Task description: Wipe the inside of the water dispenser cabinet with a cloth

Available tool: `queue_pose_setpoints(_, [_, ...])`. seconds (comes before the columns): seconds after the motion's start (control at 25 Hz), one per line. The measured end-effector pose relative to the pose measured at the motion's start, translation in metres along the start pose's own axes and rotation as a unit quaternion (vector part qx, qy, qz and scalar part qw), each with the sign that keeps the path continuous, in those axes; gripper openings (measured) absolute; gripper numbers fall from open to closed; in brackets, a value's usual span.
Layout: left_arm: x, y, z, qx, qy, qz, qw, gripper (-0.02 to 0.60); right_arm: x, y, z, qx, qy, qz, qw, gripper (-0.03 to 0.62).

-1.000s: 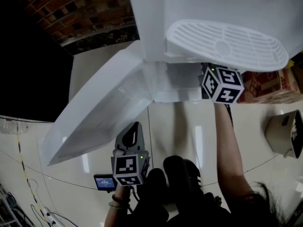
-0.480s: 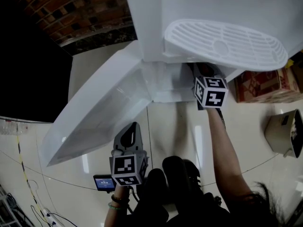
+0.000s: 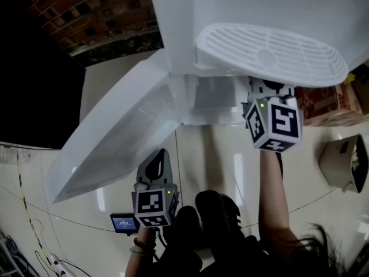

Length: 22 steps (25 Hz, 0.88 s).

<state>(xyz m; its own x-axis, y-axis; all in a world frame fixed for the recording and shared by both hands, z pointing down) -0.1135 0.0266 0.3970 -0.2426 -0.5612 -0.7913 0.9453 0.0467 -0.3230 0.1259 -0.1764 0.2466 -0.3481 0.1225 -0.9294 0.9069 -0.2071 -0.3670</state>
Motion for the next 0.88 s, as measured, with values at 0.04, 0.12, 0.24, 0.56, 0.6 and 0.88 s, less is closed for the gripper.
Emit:
queue_pose_setpoints(0.04, [0.000,0.000,0.000,0.000,0.000,0.000,1.0000,0.002,0.001,0.001,0.002,-0.003,-0.002,-0.001,1.000,0.072])
queue_pose_setpoints(0.12, [0.001,0.001,0.000,-0.001,0.000,0.002,1.0000,0.002,-0.005,0.002,0.006,-0.009,-0.014,-0.001,1.000,0.072])
queue_pose_setpoints(0.24, [0.001,0.000,-0.001,0.000,0.000,0.001,1.0000,0.002,-0.021,0.003,0.011,-0.019,-0.042,-0.006,0.999,0.072])
queue_pose_setpoints(0.56, [-0.001,-0.001,0.000,0.000,-0.002,-0.001,1.0000,0.002,-0.120,-0.021,-0.006,0.009,-0.183,-0.004,0.983,0.072])
queue_pose_setpoints(0.6, [-0.001,-0.001,0.000,0.000,-0.002,-0.001,1.0000,0.002,-0.134,-0.024,-0.010,0.014,-0.199,0.002,0.980,0.072])
queue_pose_setpoints(0.88, [-0.001,-0.003,-0.001,0.003,-0.001,-0.002,1.0000,0.002,-0.161,-0.028,-0.022,0.028,-0.227,0.018,0.973,0.072])
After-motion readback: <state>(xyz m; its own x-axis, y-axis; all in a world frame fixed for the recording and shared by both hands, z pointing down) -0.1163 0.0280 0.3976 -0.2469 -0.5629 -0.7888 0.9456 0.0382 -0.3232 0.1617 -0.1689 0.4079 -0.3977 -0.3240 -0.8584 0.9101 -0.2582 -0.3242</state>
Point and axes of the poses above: the fingertips, and each gripper's own axes: z forward along the fingers, y to its right, x out of its top, the point moved 4 cm from there along -z, backward along the fingers, and after that the axes turned 15 degrees about -z, right-handed, at the moved point
